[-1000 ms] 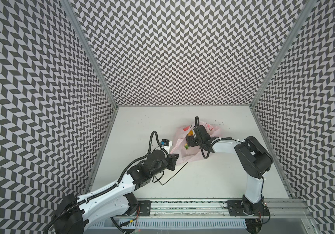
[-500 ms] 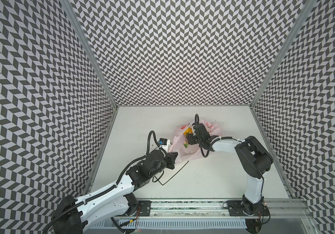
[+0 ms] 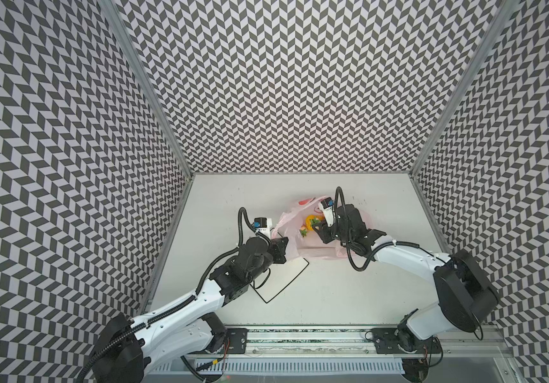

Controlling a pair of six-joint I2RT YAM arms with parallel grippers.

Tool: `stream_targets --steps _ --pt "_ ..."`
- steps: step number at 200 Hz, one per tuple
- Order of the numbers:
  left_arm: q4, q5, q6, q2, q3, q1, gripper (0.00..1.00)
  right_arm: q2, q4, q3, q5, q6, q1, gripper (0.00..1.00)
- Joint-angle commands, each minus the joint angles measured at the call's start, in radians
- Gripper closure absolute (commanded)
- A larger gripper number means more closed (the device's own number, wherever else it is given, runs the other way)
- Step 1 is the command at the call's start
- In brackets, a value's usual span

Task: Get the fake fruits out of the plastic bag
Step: 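Lift the apple out and set it on the white plate, opening right gripper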

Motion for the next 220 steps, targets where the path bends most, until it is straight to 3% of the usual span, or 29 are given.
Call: stream_targets --steps 1,50,88,135,180,220 --pt "0.040 0.016 -0.004 0.006 0.028 0.018 1.00 -0.048 0.043 -0.023 -0.095 -0.050 0.000 0.77" --pt "0.061 0.116 0.050 0.064 0.057 0.085 1.00 -0.137 0.117 -0.082 -0.266 -0.126 0.005 0.78" --pt "0.081 0.220 0.115 0.135 0.101 0.181 1.00 -0.237 0.125 -0.101 -0.316 -0.224 0.021 0.78" --pt "0.099 0.317 0.175 0.235 0.167 0.260 1.00 -0.374 0.174 -0.177 -0.363 -0.402 0.123 0.78" --pt "0.098 0.346 0.187 0.268 0.190 0.276 1.00 -0.325 0.191 -0.220 -0.293 -0.515 0.270 0.78" --pt "0.070 0.344 0.194 0.252 0.188 0.291 1.00 -0.153 0.315 -0.242 -0.116 -0.559 0.427 0.78"
